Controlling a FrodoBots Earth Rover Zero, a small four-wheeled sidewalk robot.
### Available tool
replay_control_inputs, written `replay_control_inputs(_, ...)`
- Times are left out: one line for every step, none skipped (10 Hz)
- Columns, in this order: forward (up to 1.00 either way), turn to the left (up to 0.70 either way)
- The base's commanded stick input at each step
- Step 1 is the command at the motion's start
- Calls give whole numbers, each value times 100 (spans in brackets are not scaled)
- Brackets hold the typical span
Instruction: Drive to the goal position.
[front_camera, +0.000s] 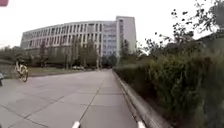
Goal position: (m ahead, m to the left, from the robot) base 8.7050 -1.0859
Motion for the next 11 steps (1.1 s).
replay_control_inputs(60,0)
replay_control_inputs(60,0)
replay_control_inputs(60,0)
replay_control_inputs(60,0)
replay_control_inputs(60,0)
replay_control_inputs(60,0)
replay_control_inputs(60,0)
replay_control_inputs(60,0)
replay_control_inputs(60,0)
replay_control_inputs(60,0)
replay_control_inputs(60,0)
